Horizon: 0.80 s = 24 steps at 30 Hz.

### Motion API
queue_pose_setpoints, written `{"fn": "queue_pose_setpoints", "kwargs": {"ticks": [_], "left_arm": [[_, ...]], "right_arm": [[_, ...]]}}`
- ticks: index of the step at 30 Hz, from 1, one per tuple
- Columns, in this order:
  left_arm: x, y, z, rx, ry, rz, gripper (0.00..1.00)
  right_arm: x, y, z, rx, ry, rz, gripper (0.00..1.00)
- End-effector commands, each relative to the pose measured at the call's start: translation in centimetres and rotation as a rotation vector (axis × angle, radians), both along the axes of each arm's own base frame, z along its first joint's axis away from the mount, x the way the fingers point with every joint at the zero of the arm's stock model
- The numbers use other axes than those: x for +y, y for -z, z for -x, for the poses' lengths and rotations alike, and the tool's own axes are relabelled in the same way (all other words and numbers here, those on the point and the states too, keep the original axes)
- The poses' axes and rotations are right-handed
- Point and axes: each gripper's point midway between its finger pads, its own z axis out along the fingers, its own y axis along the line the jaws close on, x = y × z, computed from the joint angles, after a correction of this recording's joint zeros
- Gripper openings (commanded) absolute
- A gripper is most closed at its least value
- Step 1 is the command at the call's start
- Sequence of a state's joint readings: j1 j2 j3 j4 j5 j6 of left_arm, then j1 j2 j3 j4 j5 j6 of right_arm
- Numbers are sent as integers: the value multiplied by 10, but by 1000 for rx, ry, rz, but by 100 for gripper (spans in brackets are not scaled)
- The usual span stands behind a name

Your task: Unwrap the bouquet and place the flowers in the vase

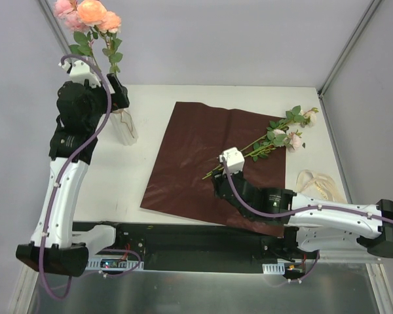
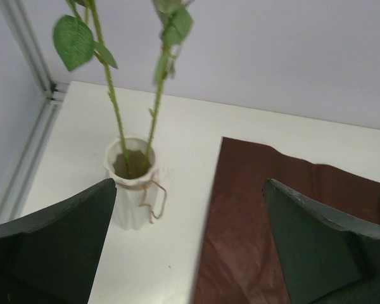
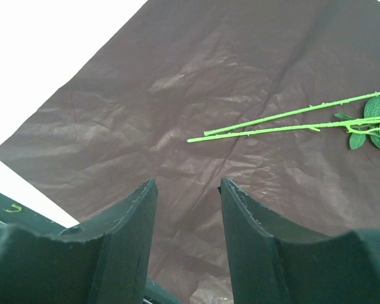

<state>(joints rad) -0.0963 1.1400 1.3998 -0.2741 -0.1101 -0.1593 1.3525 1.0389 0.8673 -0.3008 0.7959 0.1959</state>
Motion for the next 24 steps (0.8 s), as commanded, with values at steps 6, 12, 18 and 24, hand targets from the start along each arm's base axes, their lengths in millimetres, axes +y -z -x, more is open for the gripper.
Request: {"fn": "queue_pose_setpoints", "kwargs": {"ticks": [6,12,18,24], "left_arm": [[-108,37,55,129,540,360,96],[-176,100,79,378,778,430,88],[-206,140,103,452,862,333,88],[-213,163,120,511,916,315,88]], "right_arm": [[-13,15,-23,152,228,-84,44],[-51,48,-46,320,472,-171,38],[-88,68,-77,415,658,-208,36],[-106,74,-125,556,789,-282,34]]}}
